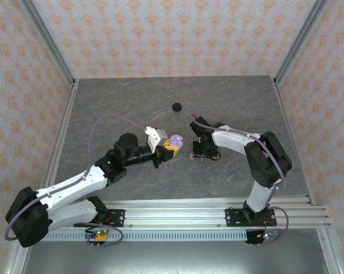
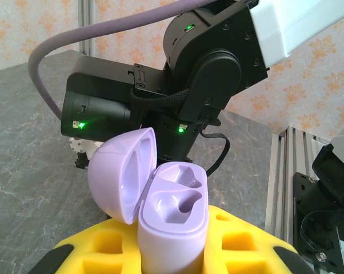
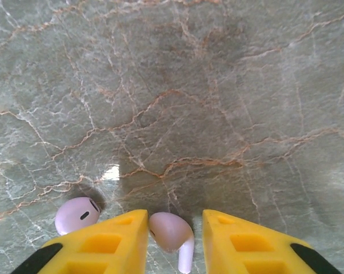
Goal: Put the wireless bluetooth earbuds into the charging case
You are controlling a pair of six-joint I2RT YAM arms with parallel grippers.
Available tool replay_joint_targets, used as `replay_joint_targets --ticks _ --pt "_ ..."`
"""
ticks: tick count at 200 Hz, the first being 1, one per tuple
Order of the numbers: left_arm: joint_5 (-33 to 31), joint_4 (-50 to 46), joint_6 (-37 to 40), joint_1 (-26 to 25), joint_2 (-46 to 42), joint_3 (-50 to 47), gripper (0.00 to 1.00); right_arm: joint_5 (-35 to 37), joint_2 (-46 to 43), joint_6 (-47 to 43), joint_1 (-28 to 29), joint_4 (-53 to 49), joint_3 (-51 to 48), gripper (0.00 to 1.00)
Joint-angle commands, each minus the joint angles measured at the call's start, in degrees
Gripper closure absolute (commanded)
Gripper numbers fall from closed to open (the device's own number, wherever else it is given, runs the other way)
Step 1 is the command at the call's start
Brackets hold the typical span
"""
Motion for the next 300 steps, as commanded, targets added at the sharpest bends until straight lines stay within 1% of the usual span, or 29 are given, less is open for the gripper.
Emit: replay_joint_targets --ticks 1,30,59,77,142,221,250,300 --pt "-0.7 0.1 -0.9 -0.3 -0.9 -0.7 0.96 1.4 1.1 1.0 0.4 -1.2 1.3 0.69" --pt "-0.7 0.1 -0.9 -0.3 -0.9 -0.7 0.96 1.1 1.6 1.0 0.4 -1.2 1.2 0.70" --pt "-0.8 0.1 -0.9 -0.3 -0.9 -0.8 0.96 0.6 1.8 0.9 0.4 -1.0 1.0 0.76" --pt "-0.8 0.1 -1.0 -0.3 -0.9 -0.8 0.96 0.6 1.6 0.6 0.4 -0.9 0.9 0.78" --pt "-2.3 -0.7 -1.0 -0.3 0.7 -1.1 0.96 1.8 -0.5 0.2 0.4 0.2 0.3 0.79" --pt "-7.7 0.7 -3.0 -0.3 8.0 -0.9 0.96 1.3 -3.9 0.8 0.2 3.8 -1.9 0.79" --pt "-9.0 1.9 -3.6 -0.3 10.1 -1.1 0.96 -0.7 -5.7 1.4 -1.3 5.6 -3.6 0.79" --pt "-10.2 4.3 -3.5 -0.3 13.1 -1.6 0.96 -6.3 -12.3 2.1 -4.0 8.9 -6.7 0.79"
